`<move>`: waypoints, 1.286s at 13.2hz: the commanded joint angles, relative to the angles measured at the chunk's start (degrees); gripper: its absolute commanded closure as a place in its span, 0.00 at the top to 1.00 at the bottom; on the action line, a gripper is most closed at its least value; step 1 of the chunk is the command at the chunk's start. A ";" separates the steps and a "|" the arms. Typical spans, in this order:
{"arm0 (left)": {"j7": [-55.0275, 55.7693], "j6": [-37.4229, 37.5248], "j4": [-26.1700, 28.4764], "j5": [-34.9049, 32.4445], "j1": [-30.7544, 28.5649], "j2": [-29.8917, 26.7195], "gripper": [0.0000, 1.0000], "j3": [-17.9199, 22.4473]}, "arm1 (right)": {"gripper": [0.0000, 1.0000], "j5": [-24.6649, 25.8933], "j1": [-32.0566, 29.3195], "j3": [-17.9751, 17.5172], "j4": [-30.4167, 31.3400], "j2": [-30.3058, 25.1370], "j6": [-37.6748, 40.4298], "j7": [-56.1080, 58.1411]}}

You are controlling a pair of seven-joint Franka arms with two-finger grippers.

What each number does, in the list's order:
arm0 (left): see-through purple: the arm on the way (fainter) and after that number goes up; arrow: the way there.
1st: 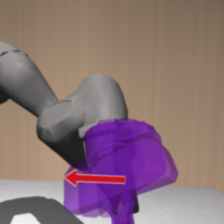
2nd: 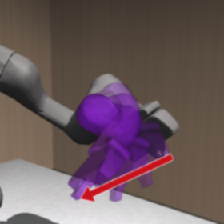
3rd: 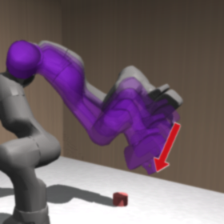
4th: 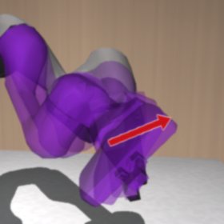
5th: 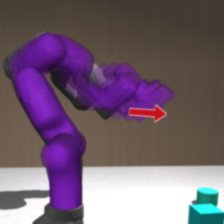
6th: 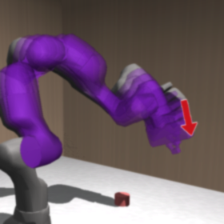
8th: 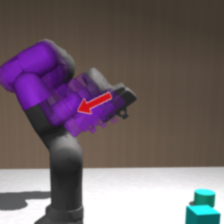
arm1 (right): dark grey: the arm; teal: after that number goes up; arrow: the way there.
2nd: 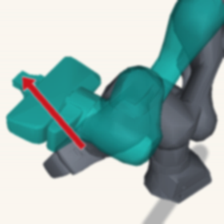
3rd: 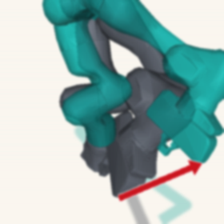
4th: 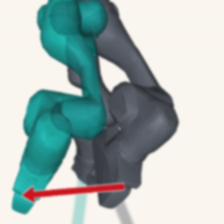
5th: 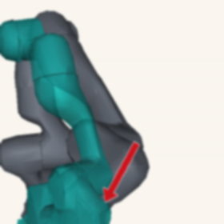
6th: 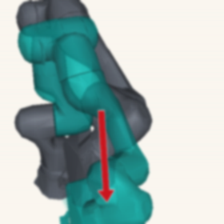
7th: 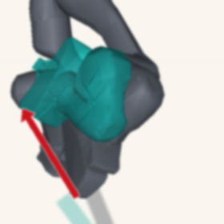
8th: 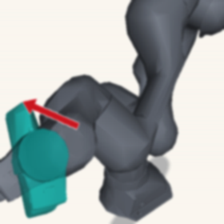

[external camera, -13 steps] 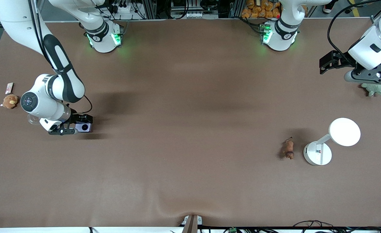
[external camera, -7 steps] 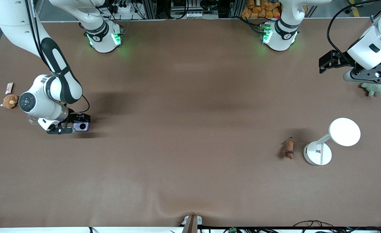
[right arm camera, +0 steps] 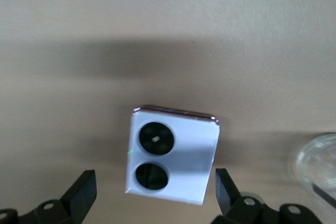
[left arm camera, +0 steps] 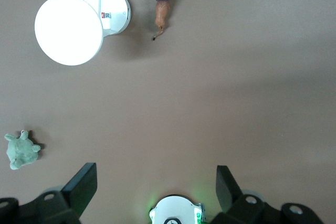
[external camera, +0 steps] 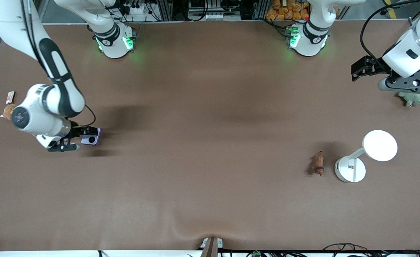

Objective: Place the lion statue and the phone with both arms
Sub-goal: 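Carry the white phone toward the clear cup and lower it with the right gripper, then open the right gripper and draw the right arm back from the phone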

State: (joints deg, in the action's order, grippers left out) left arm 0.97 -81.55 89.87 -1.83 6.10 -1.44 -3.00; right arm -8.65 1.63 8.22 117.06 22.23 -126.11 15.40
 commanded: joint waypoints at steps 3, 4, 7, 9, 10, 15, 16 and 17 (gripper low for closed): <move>-0.18 1.04 -0.83 1.12 -0.12 0.21 1.00 0.10 | 1.00 0.38 0.47 -0.48 -22.02 0.19 24.14 0.60; -0.18 1.04 -0.83 1.12 -0.12 0.21 1.00 0.10 | 1.00 0.38 0.56 -0.66 -24.57 0.19 24.59 0.60; 0.00 1.04 -0.83 1.12 -0.03 0.30 1.00 0.10 | 1.00 0.99 -0.13 -0.92 -37.11 0.36 32.98 0.51; 0.00 1.04 -0.83 1.12 -0.03 0.21 1.00 0.01 | 1.00 1.09 -0.67 -0.75 -44.43 0.36 38.55 0.59; 0.00 1.04 -0.92 1.12 -0.03 0.30 1.00 0.10 | 1.00 0.48 -0.75 -0.92 -45.68 -0.51 41.44 0.60; 0.00 1.04 -0.83 1.12 -0.03 0.38 1.00 0.10 | 1.00 0.56 -2.69 -0.92 -53.41 -3.85 53.84 0.33; 0.00 1.04 -0.83 1.12 -0.03 0.38 1.00 0.10 | 1.00 0.73 -2.60 -0.83 -53.60 -5.86 56.91 -0.28; 0.00 1.04 -0.83 1.12 -0.03 0.38 1.00 0.01 | 1.00 0.74 -2.51 -0.66 -53.34 -8.75 57.98 -0.63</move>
State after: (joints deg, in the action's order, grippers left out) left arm 0.97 -81.54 89.94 -1.82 6.11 -1.31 -3.00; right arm -8.27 -0.17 8.04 64.19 18.03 -71.30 15.38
